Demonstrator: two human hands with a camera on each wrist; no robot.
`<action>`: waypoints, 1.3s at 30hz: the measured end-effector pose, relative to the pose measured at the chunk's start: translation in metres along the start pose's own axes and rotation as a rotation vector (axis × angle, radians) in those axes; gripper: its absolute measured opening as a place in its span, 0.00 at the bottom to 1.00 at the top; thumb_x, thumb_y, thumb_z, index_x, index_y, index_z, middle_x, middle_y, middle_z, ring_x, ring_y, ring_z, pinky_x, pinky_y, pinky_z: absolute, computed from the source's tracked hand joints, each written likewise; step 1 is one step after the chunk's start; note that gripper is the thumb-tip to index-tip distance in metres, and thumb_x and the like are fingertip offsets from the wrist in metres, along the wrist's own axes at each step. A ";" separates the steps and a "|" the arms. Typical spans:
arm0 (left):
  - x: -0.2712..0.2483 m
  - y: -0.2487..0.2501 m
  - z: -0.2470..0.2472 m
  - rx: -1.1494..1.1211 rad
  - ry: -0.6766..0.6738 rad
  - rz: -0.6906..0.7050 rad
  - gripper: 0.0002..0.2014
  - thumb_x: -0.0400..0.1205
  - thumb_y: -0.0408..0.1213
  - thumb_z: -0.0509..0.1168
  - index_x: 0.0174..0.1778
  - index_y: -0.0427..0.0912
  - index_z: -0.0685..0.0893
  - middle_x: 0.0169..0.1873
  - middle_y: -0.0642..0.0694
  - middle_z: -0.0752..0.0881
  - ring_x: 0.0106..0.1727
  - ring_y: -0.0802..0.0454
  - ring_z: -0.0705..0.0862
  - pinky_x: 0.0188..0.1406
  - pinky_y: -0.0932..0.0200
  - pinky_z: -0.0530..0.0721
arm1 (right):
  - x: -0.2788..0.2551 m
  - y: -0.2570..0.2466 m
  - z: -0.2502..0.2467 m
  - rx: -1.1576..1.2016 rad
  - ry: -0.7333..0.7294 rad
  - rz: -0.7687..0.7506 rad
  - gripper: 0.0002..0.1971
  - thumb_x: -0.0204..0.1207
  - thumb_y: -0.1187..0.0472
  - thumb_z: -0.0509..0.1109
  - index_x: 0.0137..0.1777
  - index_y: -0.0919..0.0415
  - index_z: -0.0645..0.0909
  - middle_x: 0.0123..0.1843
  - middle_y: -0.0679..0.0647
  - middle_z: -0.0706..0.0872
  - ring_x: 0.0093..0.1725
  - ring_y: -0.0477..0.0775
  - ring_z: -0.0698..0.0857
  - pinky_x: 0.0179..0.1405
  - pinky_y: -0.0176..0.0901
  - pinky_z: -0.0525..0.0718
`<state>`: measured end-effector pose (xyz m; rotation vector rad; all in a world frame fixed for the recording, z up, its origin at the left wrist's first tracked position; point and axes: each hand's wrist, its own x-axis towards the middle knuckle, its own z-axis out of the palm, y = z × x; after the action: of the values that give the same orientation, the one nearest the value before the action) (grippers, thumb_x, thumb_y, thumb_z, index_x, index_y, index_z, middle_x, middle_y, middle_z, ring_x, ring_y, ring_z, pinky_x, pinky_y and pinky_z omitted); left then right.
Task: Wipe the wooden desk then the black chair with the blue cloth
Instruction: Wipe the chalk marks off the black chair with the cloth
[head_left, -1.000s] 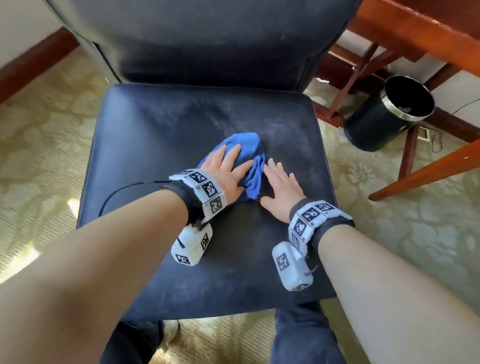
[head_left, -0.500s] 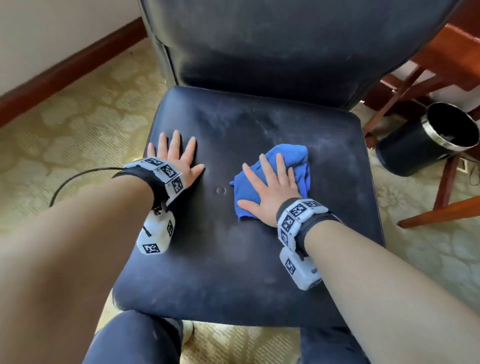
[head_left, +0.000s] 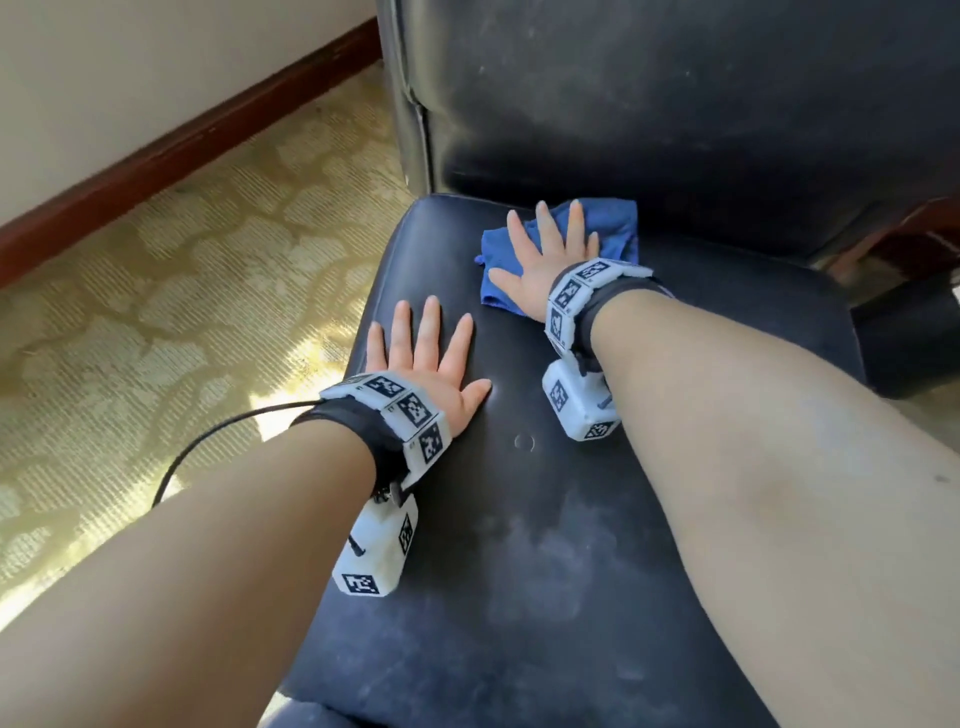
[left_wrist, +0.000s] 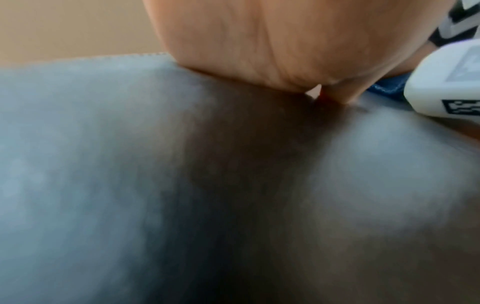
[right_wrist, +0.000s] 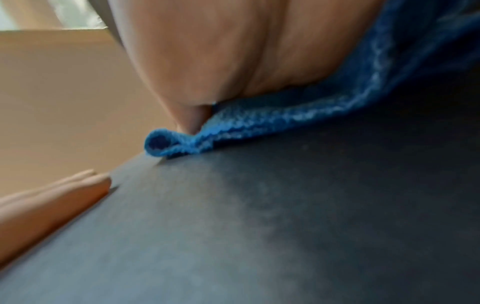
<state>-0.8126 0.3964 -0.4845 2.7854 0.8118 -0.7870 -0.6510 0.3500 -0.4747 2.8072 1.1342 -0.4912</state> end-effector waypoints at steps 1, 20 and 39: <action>0.001 -0.001 -0.001 0.002 -0.004 -0.002 0.33 0.84 0.61 0.37 0.80 0.54 0.29 0.79 0.45 0.27 0.79 0.39 0.27 0.76 0.39 0.30 | 0.005 0.001 -0.001 -0.002 -0.021 -0.006 0.33 0.82 0.39 0.50 0.83 0.45 0.42 0.85 0.50 0.39 0.82 0.64 0.35 0.79 0.60 0.42; 0.000 0.017 -0.010 0.033 0.005 0.010 0.43 0.79 0.69 0.46 0.82 0.51 0.35 0.82 0.45 0.33 0.82 0.40 0.33 0.79 0.38 0.37 | -0.109 0.077 0.025 -0.043 -0.172 0.216 0.30 0.84 0.41 0.45 0.82 0.42 0.36 0.83 0.45 0.31 0.79 0.74 0.36 0.79 0.61 0.41; -0.022 0.050 -0.003 -0.008 0.016 -0.084 0.51 0.76 0.69 0.56 0.83 0.43 0.39 0.82 0.39 0.37 0.82 0.36 0.38 0.79 0.36 0.44 | -0.180 0.163 0.040 0.064 -0.156 0.336 0.30 0.85 0.46 0.46 0.83 0.48 0.38 0.83 0.48 0.32 0.79 0.73 0.33 0.78 0.62 0.38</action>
<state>-0.8007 0.3448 -0.4715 2.7702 0.9381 -0.7740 -0.6712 0.1045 -0.4633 2.8678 0.6113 -0.7067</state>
